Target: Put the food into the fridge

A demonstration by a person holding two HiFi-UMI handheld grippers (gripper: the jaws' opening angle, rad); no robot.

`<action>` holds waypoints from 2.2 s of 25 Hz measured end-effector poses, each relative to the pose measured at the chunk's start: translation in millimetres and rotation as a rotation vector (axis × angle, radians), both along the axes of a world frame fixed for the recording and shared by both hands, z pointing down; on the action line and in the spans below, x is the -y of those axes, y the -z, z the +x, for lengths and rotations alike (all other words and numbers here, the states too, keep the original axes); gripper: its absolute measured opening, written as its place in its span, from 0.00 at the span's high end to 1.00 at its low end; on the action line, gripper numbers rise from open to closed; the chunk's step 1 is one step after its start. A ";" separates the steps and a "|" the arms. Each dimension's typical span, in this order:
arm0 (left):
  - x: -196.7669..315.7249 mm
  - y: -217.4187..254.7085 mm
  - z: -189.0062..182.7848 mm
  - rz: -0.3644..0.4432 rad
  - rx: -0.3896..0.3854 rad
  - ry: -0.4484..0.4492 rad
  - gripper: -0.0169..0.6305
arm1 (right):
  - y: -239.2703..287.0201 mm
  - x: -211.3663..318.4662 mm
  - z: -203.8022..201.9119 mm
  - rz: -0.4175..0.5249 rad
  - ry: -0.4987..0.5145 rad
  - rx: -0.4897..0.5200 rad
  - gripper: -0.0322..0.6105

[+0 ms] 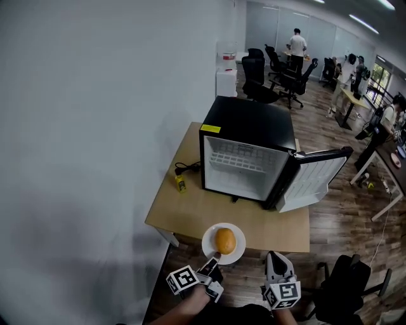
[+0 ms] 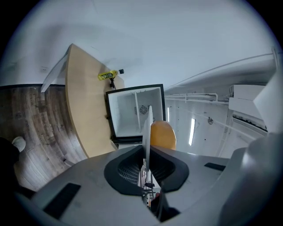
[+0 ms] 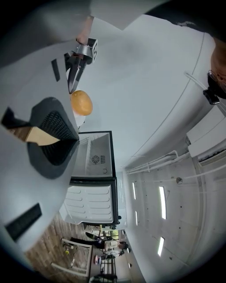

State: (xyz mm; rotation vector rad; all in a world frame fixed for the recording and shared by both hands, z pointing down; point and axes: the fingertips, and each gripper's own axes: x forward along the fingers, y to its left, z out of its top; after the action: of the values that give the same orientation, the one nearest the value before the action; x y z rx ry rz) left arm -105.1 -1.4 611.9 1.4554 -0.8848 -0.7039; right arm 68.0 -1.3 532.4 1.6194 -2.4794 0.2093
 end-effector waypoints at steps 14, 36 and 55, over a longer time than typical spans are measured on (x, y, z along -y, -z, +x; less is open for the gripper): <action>87.1 -18.1 -10.7 -0.041 -0.026 -0.020 0.93 | -18.8 83.9 -26.5 -0.035 0.004 0.013 0.86; 273.8 -6.6 30.8 -0.044 -0.013 -0.041 0.93 | -3.2 258.1 1.7 0.011 0.023 0.021 0.86; 368.2 -22.1 83.5 -0.087 -0.036 -0.097 0.93 | -4.9 315.0 21.9 0.013 0.023 0.021 0.86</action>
State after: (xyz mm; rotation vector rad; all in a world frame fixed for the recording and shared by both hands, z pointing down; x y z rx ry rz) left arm -21.5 -369.7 634.0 1.3943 -0.8028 -0.6102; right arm 89.8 -316.4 537.3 1.6008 -2.5188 0.2081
